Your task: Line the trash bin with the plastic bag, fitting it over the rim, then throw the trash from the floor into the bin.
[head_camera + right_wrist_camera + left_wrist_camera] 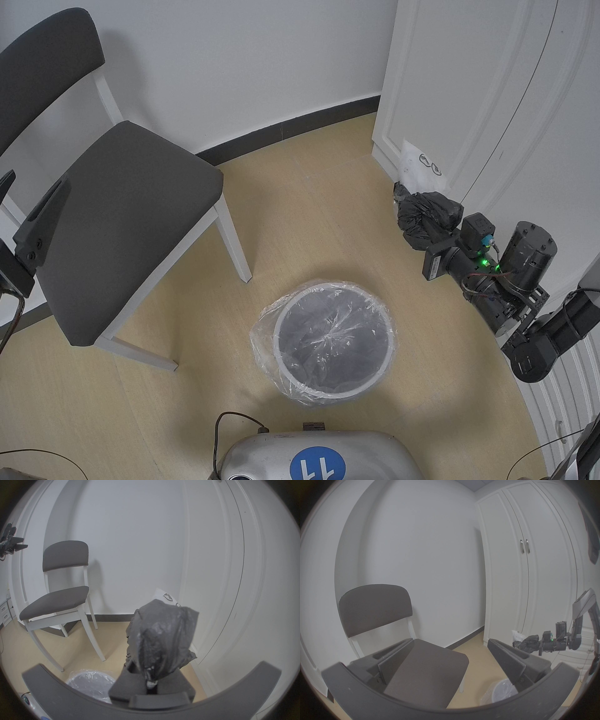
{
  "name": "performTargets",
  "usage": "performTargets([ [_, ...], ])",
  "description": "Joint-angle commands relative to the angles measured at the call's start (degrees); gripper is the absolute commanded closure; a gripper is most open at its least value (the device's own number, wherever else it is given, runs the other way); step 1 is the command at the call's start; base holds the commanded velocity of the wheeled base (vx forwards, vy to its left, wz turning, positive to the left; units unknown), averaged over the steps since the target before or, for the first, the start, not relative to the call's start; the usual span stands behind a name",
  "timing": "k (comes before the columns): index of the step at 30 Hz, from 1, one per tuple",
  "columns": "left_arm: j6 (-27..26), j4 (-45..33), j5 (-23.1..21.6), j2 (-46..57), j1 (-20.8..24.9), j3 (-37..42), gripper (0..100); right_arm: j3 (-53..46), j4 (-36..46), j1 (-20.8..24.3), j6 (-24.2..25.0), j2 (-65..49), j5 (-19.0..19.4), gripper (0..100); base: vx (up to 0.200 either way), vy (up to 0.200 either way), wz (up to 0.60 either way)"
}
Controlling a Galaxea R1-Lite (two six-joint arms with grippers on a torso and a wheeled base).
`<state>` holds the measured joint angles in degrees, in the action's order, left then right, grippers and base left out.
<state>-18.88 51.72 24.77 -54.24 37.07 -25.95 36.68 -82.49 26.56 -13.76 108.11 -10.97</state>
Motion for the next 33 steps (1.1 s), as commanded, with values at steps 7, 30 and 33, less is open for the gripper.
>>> performTargets([
  [7,-0.01,-0.75,-0.34,0.01,0.02,0.38,0,7.18,4.1,4.29,6.47,3.78,-5.02,100,0.0,0.0,0.0],
  [30,-1.6,-0.75,-0.6,0.62,0.02,0.99,0,20.18,40.92,17.65,51.38,3.87,-16.98,100,0.0,0.0,0.0],
  [33,-1.68,-0.75,-0.6,0.18,0.11,1.34,0,20.1,41.01,18.17,51.38,4.39,-17.15,100,0.0,0.0,0.0],
])
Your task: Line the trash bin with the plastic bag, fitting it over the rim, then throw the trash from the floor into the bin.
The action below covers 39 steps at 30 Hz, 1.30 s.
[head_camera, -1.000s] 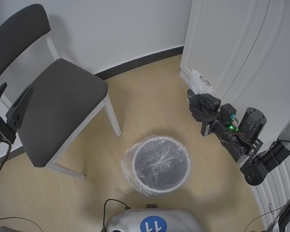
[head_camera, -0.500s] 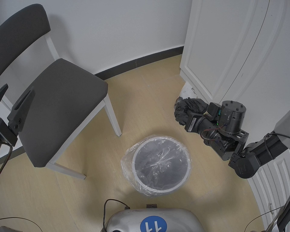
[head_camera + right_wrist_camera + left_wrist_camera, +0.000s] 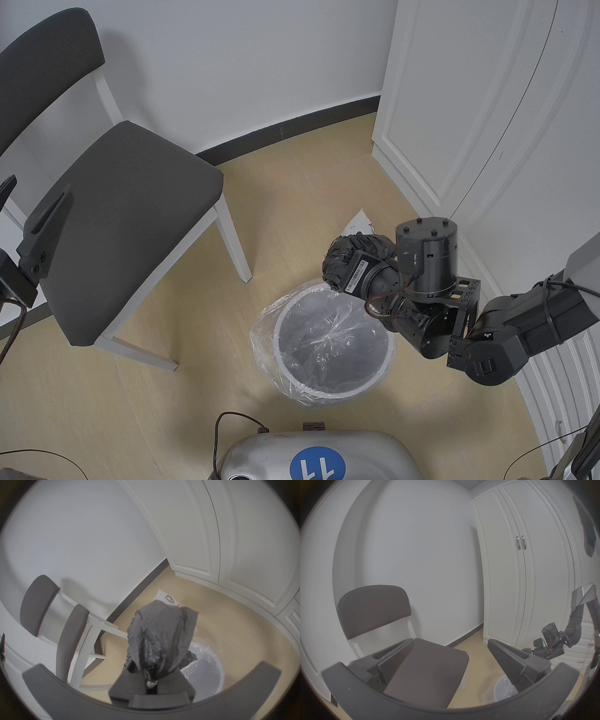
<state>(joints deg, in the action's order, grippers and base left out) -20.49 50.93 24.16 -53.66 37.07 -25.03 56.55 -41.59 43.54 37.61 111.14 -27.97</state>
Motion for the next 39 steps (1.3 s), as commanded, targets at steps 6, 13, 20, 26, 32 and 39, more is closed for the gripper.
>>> performTargets([
  [6,-0.16,0.04,0.01,0.31,0.11,0.51,0,0.93,0.02,1.54,0.27,4.35,-0.16,100,0.0,0.0,0.0],
  [13,-1.22,0.04,-2.19,0.93,0.11,1.56,0,2.51,0.02,1.54,1.94,8.57,-0.16,100,0.0,0.0,0.0],
  [20,-1.39,0.04,-2.54,0.31,0.46,2.0,0,3.13,-0.59,1.54,2.47,11.03,-0.16,100,0.0,0.0,0.0],
  [26,-1.48,0.13,-2.54,-0.21,0.46,2.53,0,3.57,0.81,1.81,3.17,12.7,-0.16,100,0.0,0.0,0.0],
  [32,-1.48,0.13,-2.54,-0.39,0.46,2.62,0,4.0,14.61,2.07,3.0,7.07,-0.25,100,0.0,0.0,0.0],
  [39,-1.48,0.22,-2.54,-1.18,0.46,3.05,0,4.18,23.23,3.3,3.09,6.28,-0.16,100,0.0,0.0,0.0],
])
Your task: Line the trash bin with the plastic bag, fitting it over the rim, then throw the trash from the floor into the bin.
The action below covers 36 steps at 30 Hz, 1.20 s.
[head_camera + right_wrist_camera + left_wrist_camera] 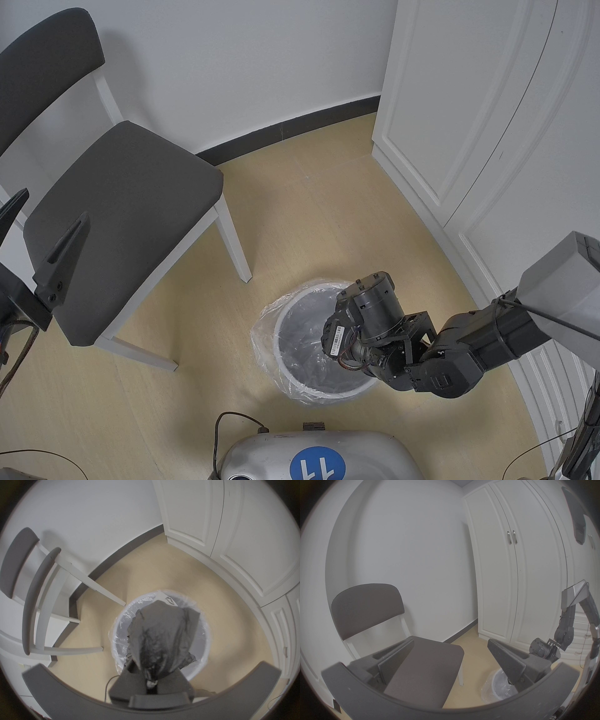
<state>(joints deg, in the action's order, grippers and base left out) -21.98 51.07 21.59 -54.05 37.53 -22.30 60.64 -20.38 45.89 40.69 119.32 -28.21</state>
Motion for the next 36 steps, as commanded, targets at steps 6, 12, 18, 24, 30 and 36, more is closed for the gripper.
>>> performTargets([
  [6,-0.08,0.09,0.03,-0.35,-0.01,0.24,0,0.36,7.46,2.54,0.0,-0.49,0.79,100,0.0,0.0,0.0],
  [12,-1.49,0.17,0.12,-0.09,-0.01,0.32,0,0.45,8.69,2.54,-0.26,2.41,0.88,100,0.0,0.0,0.0],
  [18,-1.49,0.17,0.12,-0.18,-0.01,0.32,0,1.94,7.81,1.31,0.09,6.27,1.93,100,0.0,0.0,0.0],
  [24,-1.49,0.17,0.12,-0.18,-0.01,0.32,0,8.01,7.55,-2.12,5.98,10.58,4.39,100,0.0,0.0,0.0],
  [30,-1.58,0.17,0.12,-0.18,-0.01,0.32,0,7.74,-3.96,-3.26,9.05,11.55,5.62,100,0.0,0.0,0.0],
  [36,-1.58,0.17,0.12,-0.18,-0.01,0.32,0,2.73,-21.72,-3.17,8.79,11.72,5.01,100,0.0,0.0,0.0],
])
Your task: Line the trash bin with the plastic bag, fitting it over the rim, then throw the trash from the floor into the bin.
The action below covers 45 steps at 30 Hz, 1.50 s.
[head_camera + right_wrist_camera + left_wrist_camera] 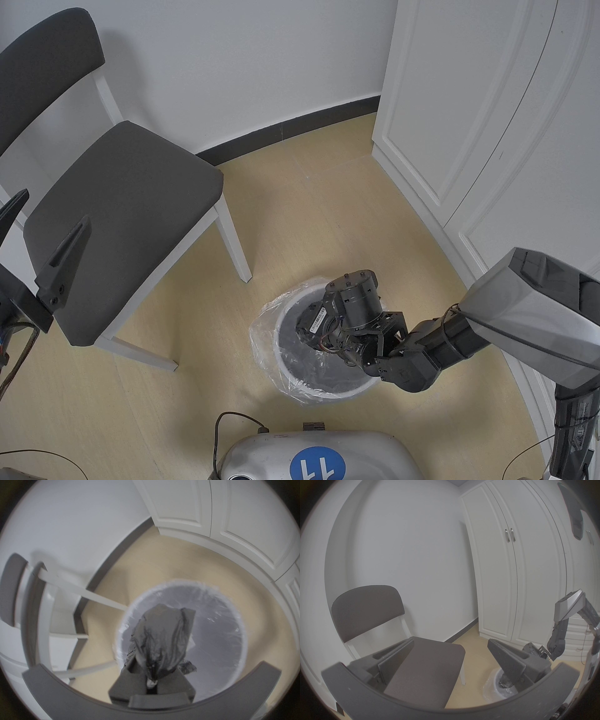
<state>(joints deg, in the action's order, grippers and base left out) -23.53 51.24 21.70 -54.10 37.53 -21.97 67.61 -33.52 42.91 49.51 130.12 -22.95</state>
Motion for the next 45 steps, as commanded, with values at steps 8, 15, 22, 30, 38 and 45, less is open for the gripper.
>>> performTargets([
  [8,-0.03,0.0,-0.08,-0.04,-0.01,0.17,0,-6.53,-2.34,-0.28,-7.05,-0.22,-0.42,100,0.0,0.0,0.0],
  [15,-0.11,0.0,-0.08,-0.04,-0.01,0.26,0,-6.0,14.1,-0.11,-7.93,-7.34,-0.34,100,0.0,0.0,0.0],
  [22,-0.11,0.0,-0.08,-0.21,-0.01,0.26,0,-3.62,17.79,-0.2,-7.23,-5.32,-0.25,100,0.0,0.0,0.0],
  [30,-0.11,0.0,-0.08,-0.21,-0.01,0.26,0,0.68,17.88,-0.2,-3.28,-0.31,-0.25,100,0.0,0.0,0.0],
  [38,-0.11,0.0,-0.08,-0.21,-0.01,0.26,0,2.35,17.44,-0.11,0.24,0.31,0.28,100,0.0,0.0,0.0],
  [45,-0.11,0.0,-0.08,-0.48,-0.01,0.26,0,3.58,17.35,-0.28,2.09,1.45,0.45,100,0.0,0.0,0.0],
])
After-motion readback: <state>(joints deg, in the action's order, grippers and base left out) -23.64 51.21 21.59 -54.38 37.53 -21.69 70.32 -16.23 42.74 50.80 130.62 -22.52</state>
